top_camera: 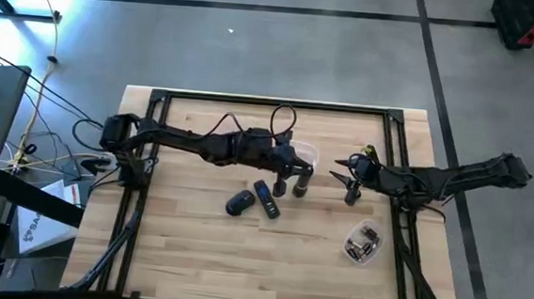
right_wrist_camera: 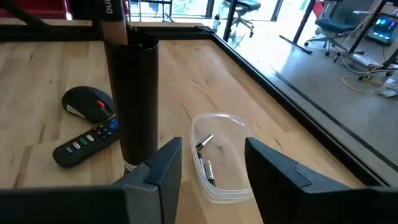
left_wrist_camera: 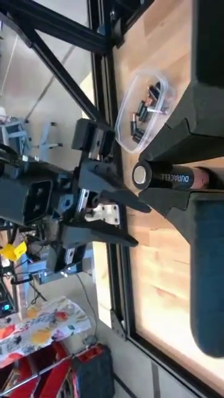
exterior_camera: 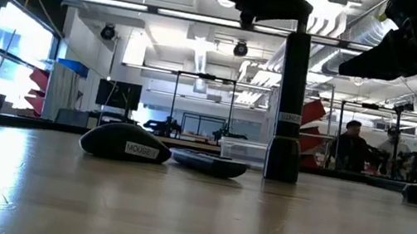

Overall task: Insert battery
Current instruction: Insert the black battery into the flashlight

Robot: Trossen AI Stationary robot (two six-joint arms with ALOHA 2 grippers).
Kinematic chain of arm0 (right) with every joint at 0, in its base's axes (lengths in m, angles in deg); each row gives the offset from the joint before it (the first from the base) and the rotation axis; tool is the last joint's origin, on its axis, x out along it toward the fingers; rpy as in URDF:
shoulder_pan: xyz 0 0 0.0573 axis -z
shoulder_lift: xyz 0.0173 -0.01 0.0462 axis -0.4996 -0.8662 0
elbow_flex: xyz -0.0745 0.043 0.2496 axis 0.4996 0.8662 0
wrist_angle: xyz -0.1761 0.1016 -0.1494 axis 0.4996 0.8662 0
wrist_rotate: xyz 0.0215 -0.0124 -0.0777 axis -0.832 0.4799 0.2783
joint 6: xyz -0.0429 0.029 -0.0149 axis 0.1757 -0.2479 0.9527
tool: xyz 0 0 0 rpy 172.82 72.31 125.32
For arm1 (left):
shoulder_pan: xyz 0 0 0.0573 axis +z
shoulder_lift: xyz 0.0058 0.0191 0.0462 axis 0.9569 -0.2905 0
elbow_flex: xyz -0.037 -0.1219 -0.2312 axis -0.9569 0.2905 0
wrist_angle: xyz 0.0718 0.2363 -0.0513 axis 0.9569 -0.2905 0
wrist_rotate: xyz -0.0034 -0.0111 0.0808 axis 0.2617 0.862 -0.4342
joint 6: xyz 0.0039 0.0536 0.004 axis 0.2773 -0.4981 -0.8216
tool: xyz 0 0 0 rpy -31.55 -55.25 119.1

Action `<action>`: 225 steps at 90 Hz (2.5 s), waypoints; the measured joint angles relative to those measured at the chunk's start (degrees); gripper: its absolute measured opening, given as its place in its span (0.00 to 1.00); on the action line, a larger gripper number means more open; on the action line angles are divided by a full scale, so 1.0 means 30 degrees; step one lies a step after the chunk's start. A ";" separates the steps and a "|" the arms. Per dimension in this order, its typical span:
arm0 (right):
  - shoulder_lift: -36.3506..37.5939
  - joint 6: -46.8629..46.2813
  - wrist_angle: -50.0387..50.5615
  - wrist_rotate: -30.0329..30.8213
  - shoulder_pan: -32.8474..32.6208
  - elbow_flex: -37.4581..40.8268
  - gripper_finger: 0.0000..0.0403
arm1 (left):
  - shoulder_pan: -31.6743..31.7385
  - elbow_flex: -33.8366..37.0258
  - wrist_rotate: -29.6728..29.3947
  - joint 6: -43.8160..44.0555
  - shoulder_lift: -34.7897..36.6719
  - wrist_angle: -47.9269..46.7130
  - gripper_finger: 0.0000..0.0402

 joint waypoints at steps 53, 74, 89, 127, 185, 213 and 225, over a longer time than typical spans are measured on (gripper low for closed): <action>0.0000 -0.0048 0.0002 0.0124 0.0000 0.0000 0.35 | 0.0023 0.0000 -0.0011 0.0186 0.0000 -0.0331 0.08; 0.0000 -0.0098 0.0003 0.0274 0.0000 0.0000 0.35 | 0.0023 -0.0007 -0.0644 0.1170 0.0000 -0.0212 0.08; 0.0000 -0.0098 0.0000 0.0291 0.0000 0.0000 0.35 | 0.0023 -0.0019 -0.0699 0.1788 0.0000 -0.0452 0.08; -0.0001 -0.0098 0.0000 0.0510 0.0000 0.0000 0.35 | -0.0021 -0.0022 0.0237 0.2459 -0.0007 -0.0546 0.09; -0.0001 -0.0251 -0.0007 0.0502 0.0000 0.0000 0.35 | -0.0007 -0.0022 -0.0124 0.2022 -0.0160 -0.1102 0.09; -0.0007 -0.0243 0.0000 0.0495 0.0000 0.0000 0.35 | -0.0007 -0.0022 0.0007 0.1665 -0.0168 -0.1064 0.10; -0.0007 -0.0243 -0.0001 0.0488 0.0000 0.0000 0.35 | -0.0007 -0.0022 0.0000 0.1515 -0.0168 -0.1005 0.19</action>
